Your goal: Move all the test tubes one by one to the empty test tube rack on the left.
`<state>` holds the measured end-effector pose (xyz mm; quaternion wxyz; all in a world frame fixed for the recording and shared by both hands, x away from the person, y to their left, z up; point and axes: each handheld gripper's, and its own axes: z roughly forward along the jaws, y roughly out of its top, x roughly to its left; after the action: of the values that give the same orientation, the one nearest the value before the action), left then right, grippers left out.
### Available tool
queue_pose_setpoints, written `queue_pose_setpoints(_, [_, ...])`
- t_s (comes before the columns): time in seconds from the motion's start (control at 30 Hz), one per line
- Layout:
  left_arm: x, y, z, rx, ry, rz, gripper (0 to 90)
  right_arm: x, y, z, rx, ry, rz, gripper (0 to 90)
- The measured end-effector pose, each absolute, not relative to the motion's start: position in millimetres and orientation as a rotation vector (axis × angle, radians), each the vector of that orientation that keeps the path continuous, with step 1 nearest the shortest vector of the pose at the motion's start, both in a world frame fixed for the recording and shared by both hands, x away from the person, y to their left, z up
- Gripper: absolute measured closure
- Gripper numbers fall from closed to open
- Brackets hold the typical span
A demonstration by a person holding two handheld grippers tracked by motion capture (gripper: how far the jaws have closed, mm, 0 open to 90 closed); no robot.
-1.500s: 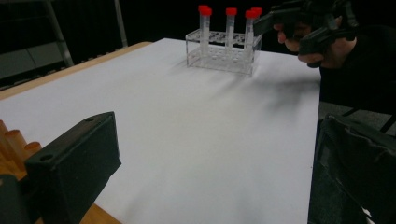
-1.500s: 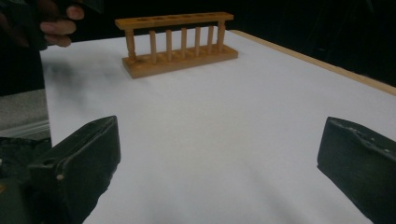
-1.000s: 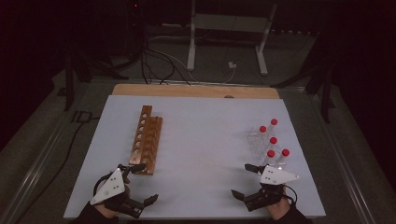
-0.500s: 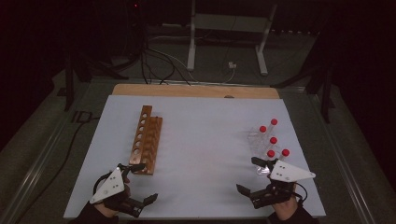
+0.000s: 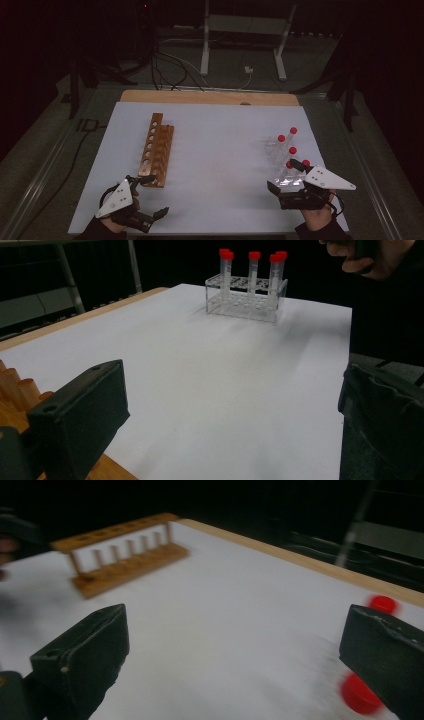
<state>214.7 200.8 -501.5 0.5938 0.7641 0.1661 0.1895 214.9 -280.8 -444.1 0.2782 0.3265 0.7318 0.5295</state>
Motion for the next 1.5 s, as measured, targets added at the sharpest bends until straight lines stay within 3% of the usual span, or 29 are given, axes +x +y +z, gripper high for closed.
queue_pose_setpoints(0.6, [215, 200, -502, 1.776, 0.385, 0.439, 0.5, 221, -288, -457, 1.175, 1.854, 1.165, 0.0])
queue_pose_setpoints(0.77, [215, 200, -501, 1.776, 0.388, 0.439, 0.5, 222, -291, -462, 1.233, 1.870, 1.126, 7.1])
queue_pose_setpoints(0.87, [214, 200, -501, 1.776, 0.386, 0.440, 0.5, 223, -291, -464, 1.261, 1.880, 1.104, 19.6])
queue_pose_setpoints(0.93, [214, 200, -501, 1.776, 0.386, 0.439, 0.5, 224, -292, -464, 1.271, 1.891, 1.099, 21.2])
queue_pose_setpoints(1.27, [214, 199, -502, 1.779, 0.384, 0.440, 0.5, 234, -297, -471, 1.416, 1.913, 1.020, 48.7])
queue_pose_setpoints(1.5, [215, 199, -503, 1.783, 0.388, 0.437, 0.5, 241, -298, -475, 1.437, 1.911, 1.009, 61.9])
